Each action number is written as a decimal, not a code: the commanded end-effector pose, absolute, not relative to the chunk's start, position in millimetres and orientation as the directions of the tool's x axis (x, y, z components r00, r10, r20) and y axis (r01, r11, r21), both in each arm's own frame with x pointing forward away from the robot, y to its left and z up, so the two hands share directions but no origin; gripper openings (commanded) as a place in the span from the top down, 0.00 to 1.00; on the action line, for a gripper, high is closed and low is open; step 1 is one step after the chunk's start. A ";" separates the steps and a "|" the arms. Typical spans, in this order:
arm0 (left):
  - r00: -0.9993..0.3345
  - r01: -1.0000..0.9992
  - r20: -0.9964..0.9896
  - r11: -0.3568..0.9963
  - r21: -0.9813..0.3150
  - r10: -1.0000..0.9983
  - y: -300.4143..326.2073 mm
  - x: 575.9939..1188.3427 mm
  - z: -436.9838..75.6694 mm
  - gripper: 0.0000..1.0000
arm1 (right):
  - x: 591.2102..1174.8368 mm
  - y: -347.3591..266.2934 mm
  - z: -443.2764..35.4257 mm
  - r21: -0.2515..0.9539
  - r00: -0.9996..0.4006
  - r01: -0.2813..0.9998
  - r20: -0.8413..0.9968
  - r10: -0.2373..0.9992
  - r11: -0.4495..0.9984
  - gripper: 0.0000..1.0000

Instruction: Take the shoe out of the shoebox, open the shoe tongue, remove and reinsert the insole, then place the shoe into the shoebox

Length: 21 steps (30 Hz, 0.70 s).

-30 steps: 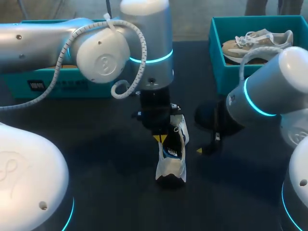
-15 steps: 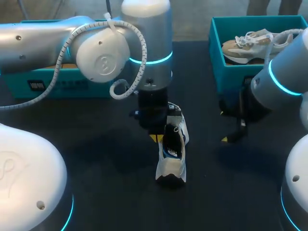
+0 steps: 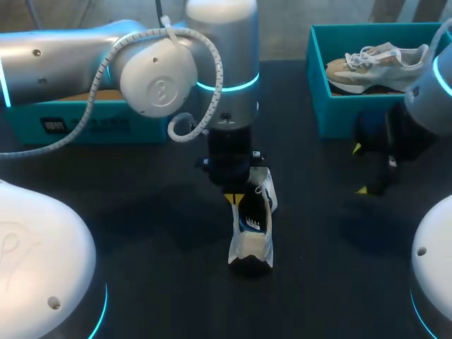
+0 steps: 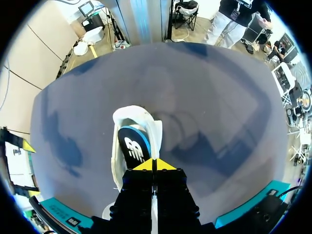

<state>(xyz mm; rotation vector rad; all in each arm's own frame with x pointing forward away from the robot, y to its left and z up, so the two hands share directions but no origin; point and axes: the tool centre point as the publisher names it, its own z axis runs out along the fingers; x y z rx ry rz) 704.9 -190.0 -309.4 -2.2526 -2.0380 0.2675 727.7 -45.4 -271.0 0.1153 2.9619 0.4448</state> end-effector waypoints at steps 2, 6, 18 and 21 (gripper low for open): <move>0.112 0.978 -0.057 -0.120 -0.173 0.992 -198.6 707.5 -313.7 1.00 | 705.4 -69.7 -230.6 0.292 -0.986 0.053 -0.138 0.097 0.955 0.00; 0.112 0.979 -0.054 -0.120 -0.165 0.992 -203.0 710.3 -315.1 1.00 | 699.6 -82.8 -220.7 0.290 -0.979 0.080 -0.156 0.130 0.954 0.00; 0.142 0.976 -0.050 -0.148 -0.157 0.989 -216.6 705.2 -329.3 1.00 | 700.5 -88.9 -219.0 0.317 -0.968 0.125 -0.170 0.186 0.940 0.00; 0.101 0.982 -0.042 -0.106 -0.154 0.994 -217.8 705.1 -328.2 1.00 | 700.5 -88.9 -219.0 0.317 -0.968 0.125 -0.170 0.186 0.940 0.00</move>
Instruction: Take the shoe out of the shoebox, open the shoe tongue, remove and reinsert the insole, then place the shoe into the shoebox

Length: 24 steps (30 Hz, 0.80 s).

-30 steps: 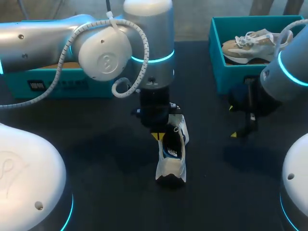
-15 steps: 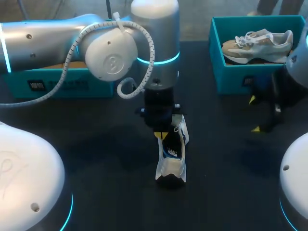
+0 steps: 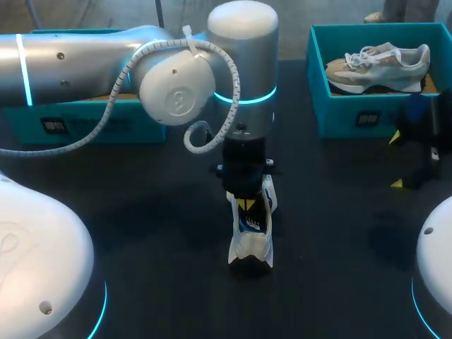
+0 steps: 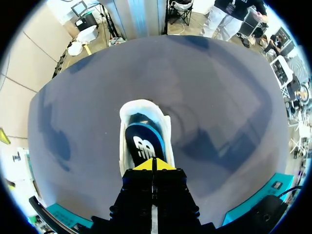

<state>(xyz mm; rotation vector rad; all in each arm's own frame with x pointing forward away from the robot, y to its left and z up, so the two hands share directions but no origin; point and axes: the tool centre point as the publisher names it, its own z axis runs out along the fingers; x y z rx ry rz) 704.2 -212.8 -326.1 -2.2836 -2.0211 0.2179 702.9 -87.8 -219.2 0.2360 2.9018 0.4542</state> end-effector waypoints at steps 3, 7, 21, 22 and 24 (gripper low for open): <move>0.101 0.982 -0.042 -0.106 -0.154 0.994 -217.8 705.1 -328.2 1.00 | 700.5 -88.9 -219.0 0.317 -0.968 0.125 -0.170 0.186 0.940 0.00; 0.101 0.982 -0.042 -0.106 -0.154 0.994 -217.8 705.1 -328.2 1.00 | 700.5 -88.9 -219.0 0.317 -0.968 0.125 -0.170 0.186 0.940 0.00; 0.141 0.974 -0.033 -0.144 -0.173 0.989 -216.1 694.2 -347.9 1.00 | 700.5 -88.9 -219.0 0.317 -0.968 0.125 -0.170 0.186 0.940 0.00; 0.142 0.974 -0.033 -0.146 -0.175 0.989 -216.1 694.3 -349.9 1.00 | 700.5 -88.9 -219.0 0.317 -0.968 0.125 -0.170 0.186 0.940 0.00; 0.144 0.974 -0.023 -0.146 -0.173 0.989 -216.5 694.5 -353.0 1.00 | 700.5 -88.9 -219.0 0.317 -0.968 0.125 -0.170 0.186 0.940 0.00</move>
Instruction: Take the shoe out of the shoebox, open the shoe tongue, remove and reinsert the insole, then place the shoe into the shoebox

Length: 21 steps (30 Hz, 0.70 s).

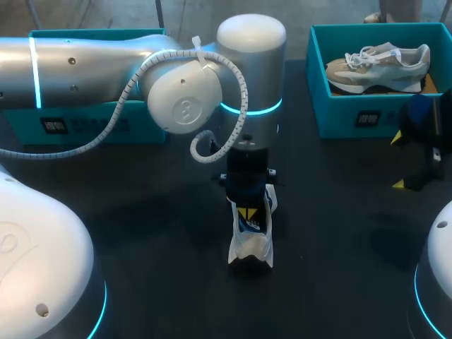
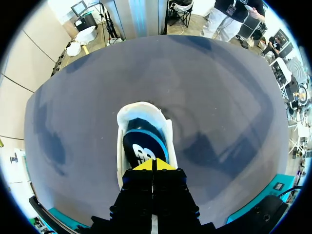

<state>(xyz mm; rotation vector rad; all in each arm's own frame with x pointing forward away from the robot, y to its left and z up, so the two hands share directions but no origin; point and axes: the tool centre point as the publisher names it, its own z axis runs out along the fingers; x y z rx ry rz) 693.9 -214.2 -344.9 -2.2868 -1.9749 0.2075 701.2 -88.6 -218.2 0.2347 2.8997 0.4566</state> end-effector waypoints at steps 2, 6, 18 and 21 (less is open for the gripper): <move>0.145 0.975 -0.020 -0.146 -0.170 0.989 -217.1 693.6 -353.9 1.00 | 700.5 -88.9 -219.0 0.317 -0.968 0.125 -0.170 0.186 0.940 0.00; 0.141 0.978 -0.018 -0.142 -0.154 0.990 -218.4 687.3 -358.2 1.00 | 700.5 -88.9 -219.0 0.317 -0.968 0.125 -0.170 0.186 0.940 0.00; 0.114 0.987 -0.017 -0.116 -0.109 0.993 -216.6 679.8 -370.6 1.00 | 700.5 -88.9 -219.0 0.317 -0.968 0.125 -0.170 0.186 0.940 0.00; 0.110 0.990 -0.015 -0.111 -0.090 0.994 -211.9 681.8 -362.8 1.00 | 700.5 -88.9 -219.0 0.317 -0.968 0.125 -0.170 0.186 0.940 0.00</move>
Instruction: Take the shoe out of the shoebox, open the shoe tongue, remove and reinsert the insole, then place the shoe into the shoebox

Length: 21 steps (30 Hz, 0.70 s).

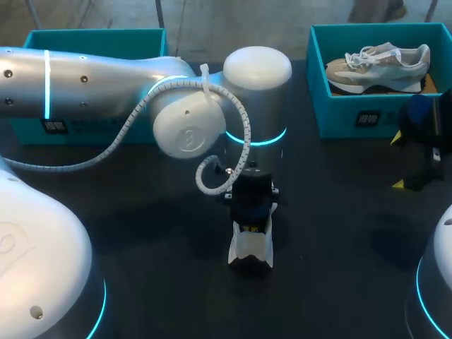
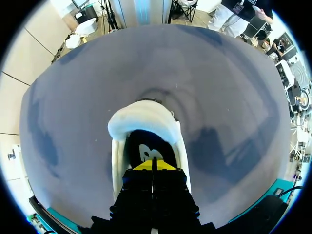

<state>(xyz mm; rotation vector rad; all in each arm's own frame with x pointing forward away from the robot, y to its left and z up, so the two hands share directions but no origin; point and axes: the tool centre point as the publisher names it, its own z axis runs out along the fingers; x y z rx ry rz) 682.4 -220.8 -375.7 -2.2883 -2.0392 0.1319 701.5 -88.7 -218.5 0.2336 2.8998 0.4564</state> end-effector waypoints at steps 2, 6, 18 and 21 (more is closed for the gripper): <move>0.115 0.990 -0.006 -0.115 -0.085 0.993 -210.4 681.3 -362.3 1.00 | 700.5 -88.9 -219.0 0.317 -0.968 0.125 -0.170 0.186 0.940 0.00; 0.115 0.989 -0.002 -0.115 -0.094 0.993 -209.1 678.4 -371.4 1.00 | 700.5 -88.9 -219.0 0.317 -0.968 0.125 -0.170 0.186 0.940 0.00; 0.107 0.987 -0.002 -0.106 -0.120 0.994 -220.8 671.1 -404.5 1.00 | 700.5 -88.9 -219.0 0.317 -0.968 0.125 -0.170 0.186 0.940 0.00; 0.105 0.988 0.011 -0.103 -0.113 0.994 -221.0 672.2 -405.8 1.00 | 700.5 -88.9 -219.0 0.317 -0.968 0.125 -0.170 0.186 0.940 0.00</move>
